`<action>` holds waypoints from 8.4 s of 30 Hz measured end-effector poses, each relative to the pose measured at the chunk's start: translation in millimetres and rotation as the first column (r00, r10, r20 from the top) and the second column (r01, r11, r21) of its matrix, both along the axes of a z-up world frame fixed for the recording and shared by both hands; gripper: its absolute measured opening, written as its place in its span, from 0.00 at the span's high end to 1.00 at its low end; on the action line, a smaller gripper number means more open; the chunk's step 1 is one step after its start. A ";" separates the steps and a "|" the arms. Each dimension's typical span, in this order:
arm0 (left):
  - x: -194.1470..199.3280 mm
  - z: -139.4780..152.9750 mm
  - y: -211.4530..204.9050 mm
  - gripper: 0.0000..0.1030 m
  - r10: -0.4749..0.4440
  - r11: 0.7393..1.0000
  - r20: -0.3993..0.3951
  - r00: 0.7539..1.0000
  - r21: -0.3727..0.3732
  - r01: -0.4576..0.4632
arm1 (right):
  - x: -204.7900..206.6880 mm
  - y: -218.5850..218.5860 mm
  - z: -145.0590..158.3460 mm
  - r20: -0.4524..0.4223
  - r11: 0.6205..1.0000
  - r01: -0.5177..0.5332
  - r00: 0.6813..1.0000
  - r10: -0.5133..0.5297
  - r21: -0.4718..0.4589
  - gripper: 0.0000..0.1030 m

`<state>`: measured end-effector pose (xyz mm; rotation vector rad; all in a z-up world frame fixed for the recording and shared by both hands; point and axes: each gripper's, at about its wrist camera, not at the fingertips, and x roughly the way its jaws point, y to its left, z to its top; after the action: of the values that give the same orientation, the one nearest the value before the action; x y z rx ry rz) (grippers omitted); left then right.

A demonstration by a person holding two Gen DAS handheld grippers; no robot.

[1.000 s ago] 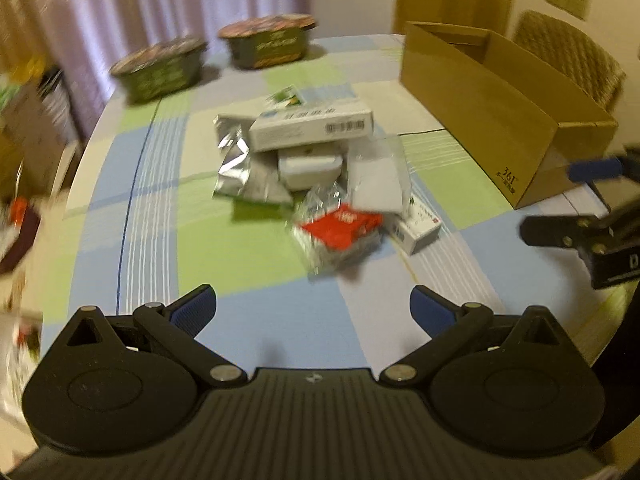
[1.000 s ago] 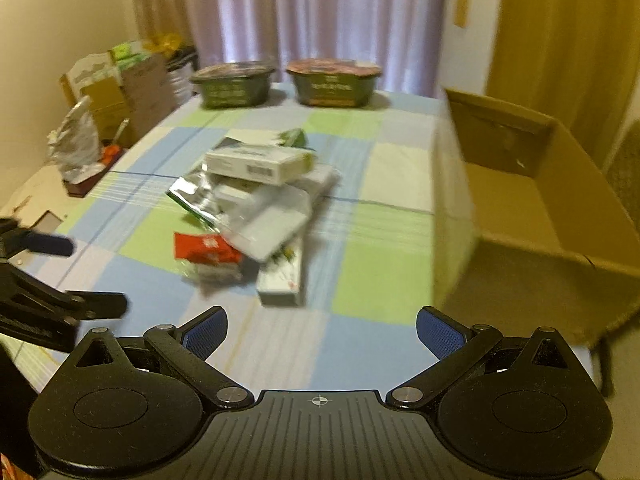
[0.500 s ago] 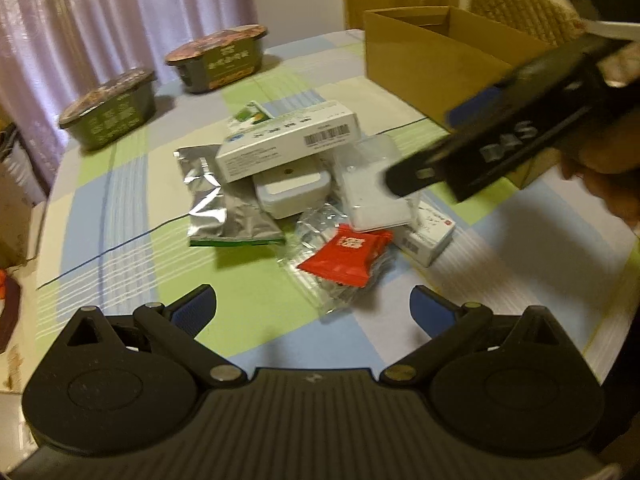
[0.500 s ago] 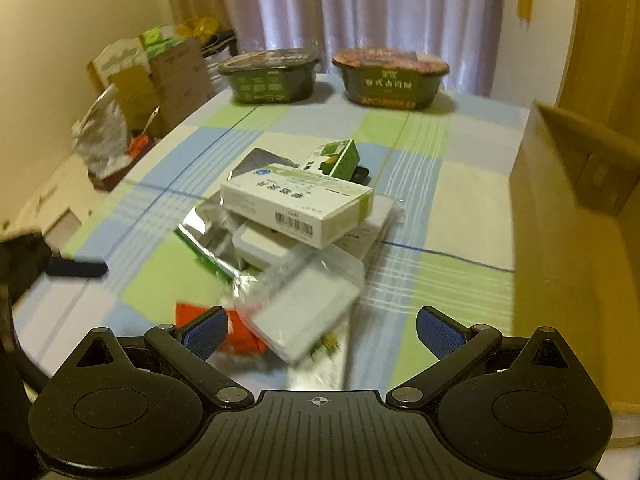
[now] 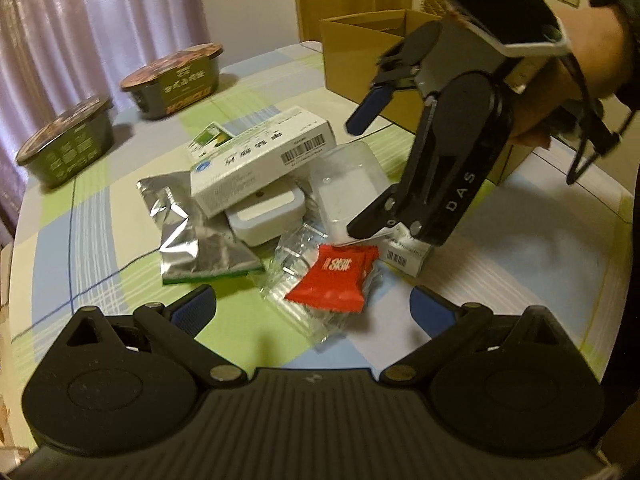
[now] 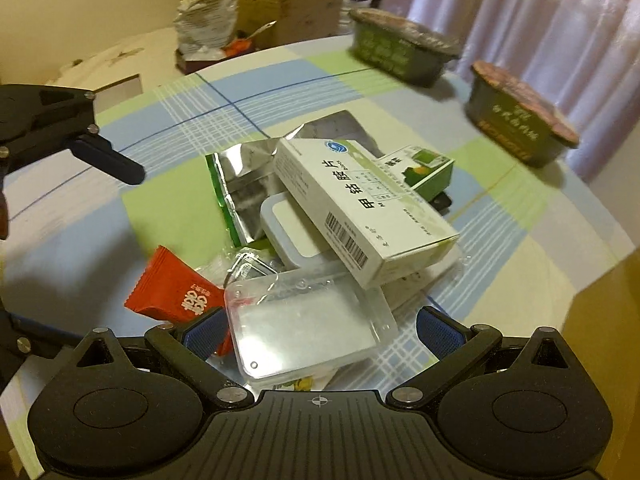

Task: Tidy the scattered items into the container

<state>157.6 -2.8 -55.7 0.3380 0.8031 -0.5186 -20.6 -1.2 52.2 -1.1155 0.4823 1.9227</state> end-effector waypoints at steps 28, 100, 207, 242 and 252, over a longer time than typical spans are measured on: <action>-19.9 -10.6 -25.9 0.79 -0.080 0.994 -0.154 0.985 0.061 0.090 | 16.7 -101.6 19.2 -0.137 0.921 0.379 0.911 -0.388 -0.085 0.14; -42.1 3.6 -62.5 0.76 -0.106 0.988 -0.202 0.974 0.091 0.126 | 22.7 -158.1 21.3 -0.084 0.925 0.379 0.923 -0.375 0.029 0.13; 15.3 -23.0 -30.6 0.41 -0.091 0.987 -0.056 0.994 0.128 0.097 | 7.6 -117.3 22.2 -0.109 0.941 0.339 0.935 -0.337 0.007 0.00; -13.5 -38.7 10.6 0.46 0.407 0.913 -0.135 0.904 0.103 -0.395 | 14.5 -68.6 -13.4 -0.168 0.905 0.423 0.890 -0.424 -0.047 0.00; -26.4 -35.2 15.2 0.36 0.410 0.909 -0.109 0.906 0.129 -0.396 | 1.5 -30.1 -40.2 -0.126 0.904 0.421 0.895 -0.428 -0.076 0.25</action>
<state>131.2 12.4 -90.9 0.2243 1.0033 -0.1089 -19.1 -31.3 11.9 -0.8216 0.7845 1.6112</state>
